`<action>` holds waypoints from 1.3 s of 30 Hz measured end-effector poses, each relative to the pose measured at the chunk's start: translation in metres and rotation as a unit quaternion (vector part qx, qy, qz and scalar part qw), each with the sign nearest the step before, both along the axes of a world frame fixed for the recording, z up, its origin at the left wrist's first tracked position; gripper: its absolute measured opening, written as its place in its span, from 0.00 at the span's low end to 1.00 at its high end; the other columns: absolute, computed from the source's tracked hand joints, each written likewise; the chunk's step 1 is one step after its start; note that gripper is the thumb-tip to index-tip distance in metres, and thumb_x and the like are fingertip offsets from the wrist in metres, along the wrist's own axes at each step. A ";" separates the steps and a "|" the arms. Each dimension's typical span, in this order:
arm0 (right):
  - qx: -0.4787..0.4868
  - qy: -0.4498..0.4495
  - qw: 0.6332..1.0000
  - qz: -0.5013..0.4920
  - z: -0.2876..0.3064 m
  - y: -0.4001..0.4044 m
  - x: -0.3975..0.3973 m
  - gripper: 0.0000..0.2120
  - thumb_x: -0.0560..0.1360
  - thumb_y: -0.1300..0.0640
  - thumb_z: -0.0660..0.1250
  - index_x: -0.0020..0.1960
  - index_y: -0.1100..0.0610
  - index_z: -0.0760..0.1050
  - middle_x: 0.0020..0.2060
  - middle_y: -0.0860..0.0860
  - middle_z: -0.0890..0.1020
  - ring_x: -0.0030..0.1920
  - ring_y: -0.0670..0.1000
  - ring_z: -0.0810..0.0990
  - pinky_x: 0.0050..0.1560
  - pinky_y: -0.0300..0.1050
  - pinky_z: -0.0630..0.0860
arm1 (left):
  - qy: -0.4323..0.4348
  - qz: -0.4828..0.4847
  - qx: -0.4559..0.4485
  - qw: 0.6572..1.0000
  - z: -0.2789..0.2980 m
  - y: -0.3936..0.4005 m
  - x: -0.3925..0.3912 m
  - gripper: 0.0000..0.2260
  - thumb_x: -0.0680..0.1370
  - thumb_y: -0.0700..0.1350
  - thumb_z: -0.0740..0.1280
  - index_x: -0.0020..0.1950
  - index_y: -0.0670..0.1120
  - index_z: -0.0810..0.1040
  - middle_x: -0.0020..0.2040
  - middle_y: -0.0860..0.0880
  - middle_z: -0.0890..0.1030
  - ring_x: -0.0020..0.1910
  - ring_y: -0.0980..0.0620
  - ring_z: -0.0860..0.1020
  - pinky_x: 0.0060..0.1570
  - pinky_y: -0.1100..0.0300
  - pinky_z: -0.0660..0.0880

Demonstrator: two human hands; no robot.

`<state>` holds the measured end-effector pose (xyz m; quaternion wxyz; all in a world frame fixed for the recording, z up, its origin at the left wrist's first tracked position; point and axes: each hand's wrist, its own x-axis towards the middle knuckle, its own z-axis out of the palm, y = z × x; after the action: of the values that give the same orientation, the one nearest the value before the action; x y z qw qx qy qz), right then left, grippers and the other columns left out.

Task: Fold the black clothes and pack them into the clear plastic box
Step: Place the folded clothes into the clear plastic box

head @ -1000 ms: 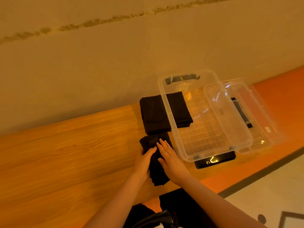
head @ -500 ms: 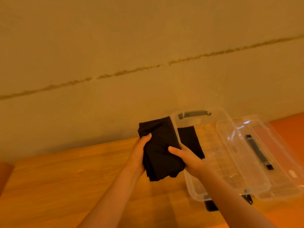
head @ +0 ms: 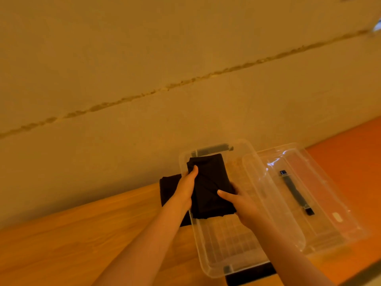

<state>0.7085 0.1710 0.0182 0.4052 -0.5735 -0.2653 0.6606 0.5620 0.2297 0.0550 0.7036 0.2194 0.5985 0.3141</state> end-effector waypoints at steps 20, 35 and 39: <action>0.082 -0.291 0.939 0.165 -0.074 0.047 0.000 0.26 0.80 0.52 0.55 0.76 0.56 0.52 0.69 0.52 0.68 0.64 0.53 0.73 0.57 0.43 0.72 | 0.540 -0.150 0.353 0.749 -0.046 0.004 0.056 0.24 0.79 0.40 0.60 0.75 0.43 0.58 0.75 0.46 0.58 0.75 0.49 0.55 0.73 0.56 0.56; 0.160 -0.526 0.771 0.320 -0.082 0.031 0.001 0.28 0.80 0.44 0.32 0.71 0.55 0.58 0.71 0.51 0.60 0.71 0.52 0.60 0.70 0.49 0.62 | 0.640 -0.552 0.215 0.489 -0.081 0.043 0.032 0.29 0.82 0.54 0.45 0.74 0.44 0.33 0.75 0.46 0.32 0.73 0.48 0.31 0.71 0.48 0.35; 0.209 -0.533 0.740 0.353 -0.091 0.030 0.006 0.39 0.69 0.35 0.19 0.73 0.52 0.40 0.73 0.48 0.41 0.72 0.53 0.36 0.73 0.52 0.41 | 0.628 -0.559 0.207 0.501 -0.080 0.045 0.034 0.28 0.82 0.53 0.46 0.74 0.44 0.33 0.75 0.46 0.32 0.73 0.48 0.32 0.72 0.47 0.36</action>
<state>0.7145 0.2006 -0.0727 0.0445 -0.5982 -0.7528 0.2710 0.5958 0.2746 -0.0246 0.1069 0.7872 0.5536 -0.2500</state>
